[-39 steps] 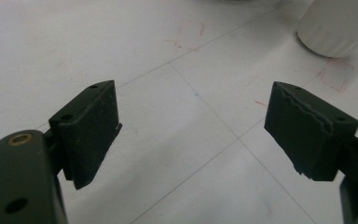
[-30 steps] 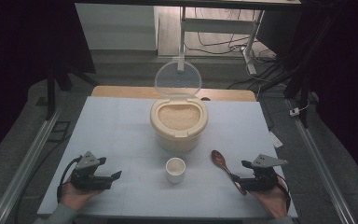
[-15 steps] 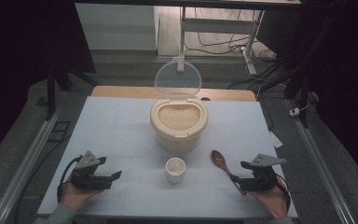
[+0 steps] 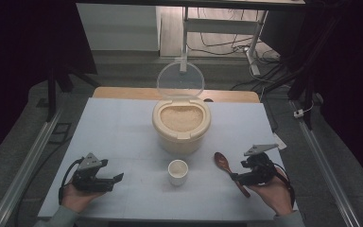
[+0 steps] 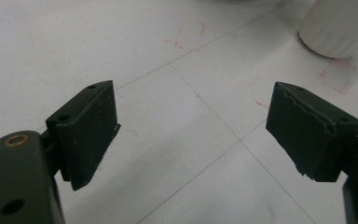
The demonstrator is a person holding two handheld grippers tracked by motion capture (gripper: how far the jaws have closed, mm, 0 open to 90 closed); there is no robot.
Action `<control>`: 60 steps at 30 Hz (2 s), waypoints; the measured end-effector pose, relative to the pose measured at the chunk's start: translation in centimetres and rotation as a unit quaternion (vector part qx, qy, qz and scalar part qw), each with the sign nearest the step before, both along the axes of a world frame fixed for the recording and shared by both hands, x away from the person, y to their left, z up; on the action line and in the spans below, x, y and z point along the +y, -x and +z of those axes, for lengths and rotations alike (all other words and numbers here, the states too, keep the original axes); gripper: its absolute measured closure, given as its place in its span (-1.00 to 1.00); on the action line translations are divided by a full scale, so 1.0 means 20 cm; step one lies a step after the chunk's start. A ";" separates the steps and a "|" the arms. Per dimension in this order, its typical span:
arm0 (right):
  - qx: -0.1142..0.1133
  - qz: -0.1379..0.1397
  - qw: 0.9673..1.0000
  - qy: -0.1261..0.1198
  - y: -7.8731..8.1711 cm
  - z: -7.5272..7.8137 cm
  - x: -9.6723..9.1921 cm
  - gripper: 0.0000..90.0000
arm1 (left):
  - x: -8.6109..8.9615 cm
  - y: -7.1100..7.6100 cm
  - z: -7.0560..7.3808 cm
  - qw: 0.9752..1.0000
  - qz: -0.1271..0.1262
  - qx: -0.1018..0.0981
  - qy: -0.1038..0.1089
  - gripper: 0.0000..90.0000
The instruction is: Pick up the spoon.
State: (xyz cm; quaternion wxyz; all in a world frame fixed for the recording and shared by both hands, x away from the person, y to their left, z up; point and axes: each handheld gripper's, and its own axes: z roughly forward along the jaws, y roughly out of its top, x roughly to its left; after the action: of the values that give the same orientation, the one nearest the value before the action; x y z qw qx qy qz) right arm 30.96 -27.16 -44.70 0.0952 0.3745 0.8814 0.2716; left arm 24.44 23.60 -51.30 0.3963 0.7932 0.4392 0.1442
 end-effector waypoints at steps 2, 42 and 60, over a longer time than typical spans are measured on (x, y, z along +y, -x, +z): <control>0.021 -0.007 1.000 0.021 -0.03 -0.01 0.02 -0.30 | 0.00 0.00 0.00 1.000 -0.001 -0.001 -0.002 -0.64; 0.093 -0.034 0.983 0.156 -0.07 -0.22 0.10 0.63 | -0.02 0.00 -0.03 1.000 -0.007 0.003 -0.018 -0.65; 0.102 -0.032 0.983 0.152 -0.08 -0.21 0.11 0.77 | -0.01 -0.01 -0.04 1.000 -0.006 0.005 -0.021 -0.65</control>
State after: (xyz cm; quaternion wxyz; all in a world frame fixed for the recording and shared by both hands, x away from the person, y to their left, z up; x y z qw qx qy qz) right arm 32.58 -25.06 -48.93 0.0698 0.4096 0.9050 0.0916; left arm 24.58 23.47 -52.04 0.3780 0.8047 0.4336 0.1470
